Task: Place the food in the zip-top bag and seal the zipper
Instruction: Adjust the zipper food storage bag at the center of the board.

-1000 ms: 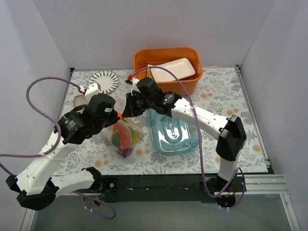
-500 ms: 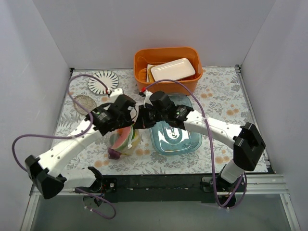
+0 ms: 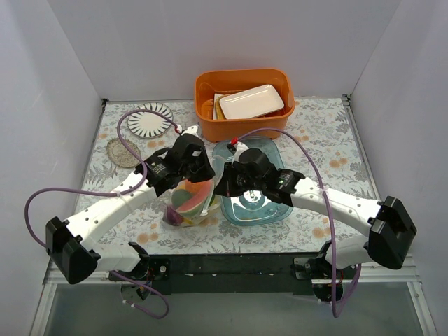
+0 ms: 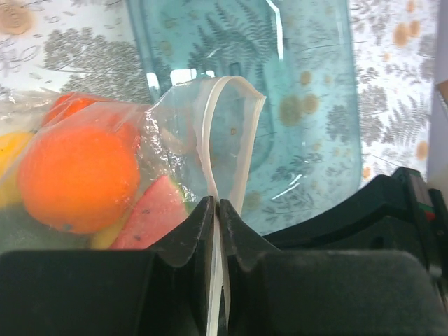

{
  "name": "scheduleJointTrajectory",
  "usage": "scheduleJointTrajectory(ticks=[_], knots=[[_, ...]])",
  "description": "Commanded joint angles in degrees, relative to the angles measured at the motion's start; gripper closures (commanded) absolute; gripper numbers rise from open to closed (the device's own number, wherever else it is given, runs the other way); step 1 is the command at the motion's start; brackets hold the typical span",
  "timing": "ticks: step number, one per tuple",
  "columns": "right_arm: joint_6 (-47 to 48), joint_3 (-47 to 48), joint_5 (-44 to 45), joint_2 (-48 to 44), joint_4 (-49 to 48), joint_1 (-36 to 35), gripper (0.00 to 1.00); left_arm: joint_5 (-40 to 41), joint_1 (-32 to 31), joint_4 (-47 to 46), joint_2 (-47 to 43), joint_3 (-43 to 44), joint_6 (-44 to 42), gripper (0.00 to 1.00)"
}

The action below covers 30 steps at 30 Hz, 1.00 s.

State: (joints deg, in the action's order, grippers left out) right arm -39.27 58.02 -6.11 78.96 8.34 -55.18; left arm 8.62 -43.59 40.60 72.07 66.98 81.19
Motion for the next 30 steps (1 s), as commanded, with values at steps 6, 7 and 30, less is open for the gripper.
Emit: scheduleJointTrajectory(ticks=[6,7,30], knots=[[-6.9,-4.6,8.8,-3.8,-5.0,-0.1,0.99,-11.3,0.4,-6.3,-3.4,-4.8,-1.6,0.8],[-7.9,-4.9,9.6,-3.9,-4.7,-0.1,0.99,-11.6,0.4,-6.1,-3.9,-5.3,-1.4,0.75],[-9.4,-6.7,18.7,-6.4,-0.4,0.9,0.99,-9.3,0.2,0.3,-36.0,-22.9,12.8,0.16]])
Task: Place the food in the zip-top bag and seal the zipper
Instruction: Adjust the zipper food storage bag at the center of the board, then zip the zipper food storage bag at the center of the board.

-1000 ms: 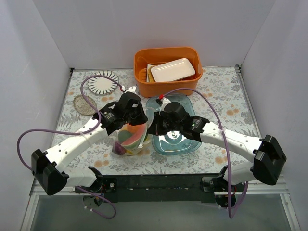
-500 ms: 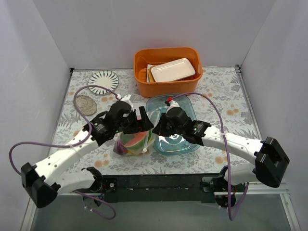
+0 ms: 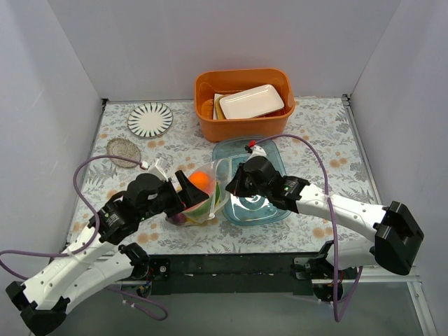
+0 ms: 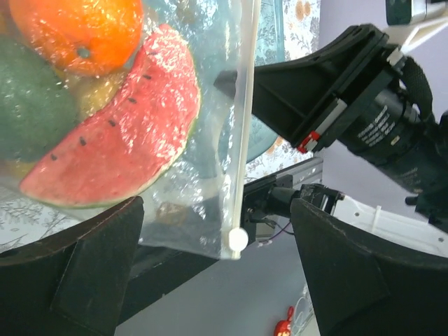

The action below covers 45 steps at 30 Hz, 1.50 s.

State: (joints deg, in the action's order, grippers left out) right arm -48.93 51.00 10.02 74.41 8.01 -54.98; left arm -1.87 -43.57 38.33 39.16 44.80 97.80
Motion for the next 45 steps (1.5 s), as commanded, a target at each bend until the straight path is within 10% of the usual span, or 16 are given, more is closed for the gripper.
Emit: scheduleJointTrajectory(ticks=[1,25,37,45], knots=[[0.3,0.5,2.5,-1.7,0.0,0.8,0.99,3.3,0.2,3.4,-3.4,-0.6,-5.1,0.16],[1.1,0.3,3.6,-2.6,1.8,1.4,0.99,-8.9,0.1,-12.5,-14.9,-19.5,36.7,0.2],[1.0,-0.1,4.0,-2.5,2.1,1.4,0.99,-8.9,-1.2,-17.3,-7.2,-18.6,38.2,0.21],[1.1,-0.9,4.4,-3.0,2.2,1.4,0.99,-5.8,-2.6,-19.1,-5.8,-18.6,38.9,0.41]])
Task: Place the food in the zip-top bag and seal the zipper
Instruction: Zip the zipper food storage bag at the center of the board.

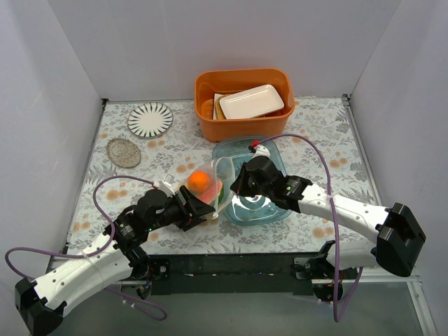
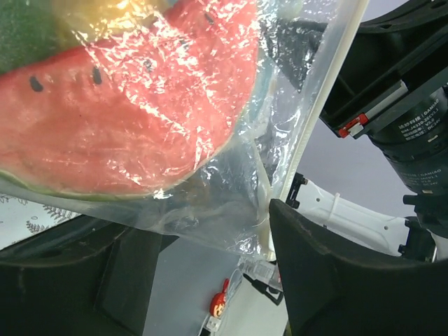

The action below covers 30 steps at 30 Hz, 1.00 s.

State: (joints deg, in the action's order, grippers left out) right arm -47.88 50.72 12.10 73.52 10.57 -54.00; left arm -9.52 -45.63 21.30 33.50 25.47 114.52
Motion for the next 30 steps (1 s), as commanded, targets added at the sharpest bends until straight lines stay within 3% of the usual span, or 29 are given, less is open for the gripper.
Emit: scheduleJointTrajectory(ticks=[1,7,9,15,16,17,20,24,27,30], knots=[[0.3,-0.6,2.7,-2.1,-0.3,0.4,0.99,2.0,-0.6,-1.9,-0.2,0.6,22.2,0.49],[0.7,-0.6,2.4,-1.6,0.0,0.4,0.99,2.7,-0.9,-2.0,0.1,0.2,22.3,0.65],[0.9,-0.6,2.1,-1.6,0.1,0.4,0.99,2.8,-1.0,-2.0,0.3,0.1,22.1,0.78],[3.0,0.1,-0.7,-2.2,0.3,0.4,0.97,2.8,-1.0,-3.4,0.7,-1.0,21.7,1.0],[3.4,0.9,-1.0,-2.7,1.3,0.4,0.92,2.8,-1.0,-3.7,0.5,-1.4,21.5,1.0],[3.7,1.2,-1.2,-3.8,2.1,0.4,0.8,3.0,-1.0,-4.0,0.5,-1.6,21.5,1.0],[4.0,2.4,0.1,-7.7,6.4,0.4,0.36,3.3,-1.0,-6.1,0.8,-2.4,20.7,1.0],[3.7,2.4,2.2,-13.9,10.3,0.4,0.21,3.3,-1.0,-9.9,1.9,-3.1,19.8,1.0],[2.4,0.5,-1.4,-16.8,8.9,0.4,0.22,2.9,-1.0,-11.4,2.5,-3.2,19.3,1.0],[-0.4,-2.1,-8.2,-16.7,5.6,0.2,0.39,2.5,-1.0,-12.5,2.5,-3.5,19.1,0.99]])
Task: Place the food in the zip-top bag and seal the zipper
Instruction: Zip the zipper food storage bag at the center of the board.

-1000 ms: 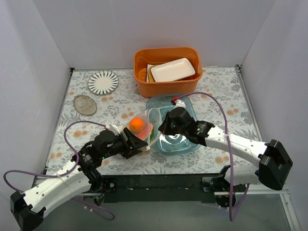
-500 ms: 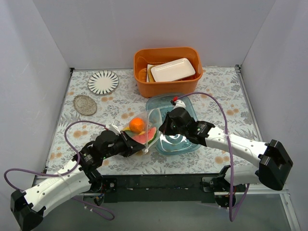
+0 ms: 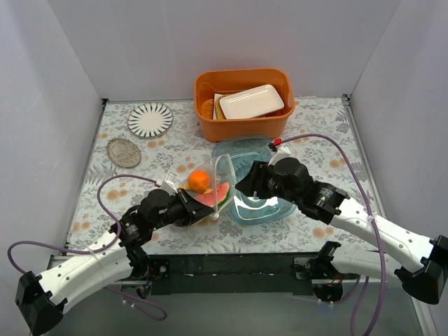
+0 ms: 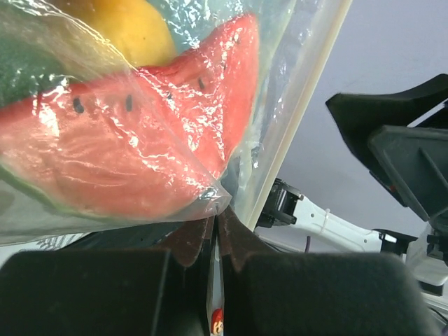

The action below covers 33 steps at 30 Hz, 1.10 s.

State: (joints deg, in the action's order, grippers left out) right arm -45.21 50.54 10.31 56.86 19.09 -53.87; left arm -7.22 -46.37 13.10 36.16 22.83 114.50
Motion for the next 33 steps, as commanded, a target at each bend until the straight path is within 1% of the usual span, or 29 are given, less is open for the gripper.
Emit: scheduleJointTrajectory(ticks=[1,2,3,5,9,11,12,14,17,21,23,24,25,27,28,29,30,32,33], knots=[[-3.1,-2.5,-7.7,0.2,-4.6,-0.1,0.49,0.1,-0.3,-4.3,-0.1,-1.0,19.1,0.99],[-3.0,-3.0,-7.9,0.9,-5.8,-0.1,0.7,0.0,-0.3,-4.4,-0.1,-1.2,19.1,0.98],[-2.8,-3.2,-7.9,1.3,-7.5,-0.1,0.81,0.0,-0.3,-4.5,-0.1,-1.2,19.2,0.98],[-1.6,-2.0,-8.0,3.5,-9.1,-0.1,0.98,-0.2,-0.3,-4.6,-0.5,-1.6,19.3,0.98],[0.9,2.5,-9.7,9.6,-8.5,-0.3,0.99,-0.3,-0.2,-4.7,-0.7,-1.6,19.2,0.97],[1.3,3.2,-9.9,12.7,-10.6,-0.4,0.99,-0.4,-0.3,-4.8,-0.5,-1.8,19.2,0.97],[1.2,3.5,-11.4,14.1,-10.7,-0.3,0.99,-0.6,-0.3,-5.0,-0.5,-1.7,19.2,0.97],[1.7,6.7,-11.7,18.6,-7.2,-0.4,0.99,-0.7,-0.3,-5.3,-0.2,-1.8,19.1,0.97],[1.8,6.9,-12.6,21.1,-8.9,-0.5,0.99,-0.9,-0.3,-5.5,-0.4,-1.7,18.9,0.96],[4.0,10.4,-12.8,23.4,-7.1,-0.4,0.99,-1.0,-0.3,-6.3,-0.2,-2.0,18.7,0.96],[5.8,12.0,-12.1,22.6,-5.7,-0.4,0.99,-1.0,-0.3,-6.4,-0.1,-2.2,18.7,0.96],[6.1,12.7,-9.5,21.5,-4.2,-0.4,0.97,-1.0,-0.3,-6.5,0.0,-2.3,18.5,0.96],[6.5,12.6,-8.2,20.1,-4.2,-0.4,0.88,-1.0,-0.3,-6.4,0.0,-2.4,18.4,0.96],[5.9,10.7,-5.4,14.6,-4.2,-0.4,0.76,-0.5,-0.3,-6.6,0.0,-2.5,18.5,0.96],[5.3,9.8,-5.1,12.8,-3.8,-0.4,0.65,-0.1,-0.3,-6.8,0.0,-2.7,18.4,0.96],[4.4,9.2,-5.1,9.8,-3.0,-0.4,0.63,0.2,-0.3,-6.9,0.0,-2.8,18.2,0.96],[2.5,8.7,-6.1,8.7,-2.1,-0.4,0.59,0.5,-0.3,-7.2,0.2,-2.9,18.0,0.96],[0.2,6.7,-8.7,7.0,0.6,-0.6,0.59,1.3,-0.3,-7.7,0.7,-3.0,17.3,0.96],[-2.1,5.5,-12.2,6.5,0.9,-0.8,0.59,1.6,-0.3,-7.9,1.0,-3.0,17.1,0.96]])
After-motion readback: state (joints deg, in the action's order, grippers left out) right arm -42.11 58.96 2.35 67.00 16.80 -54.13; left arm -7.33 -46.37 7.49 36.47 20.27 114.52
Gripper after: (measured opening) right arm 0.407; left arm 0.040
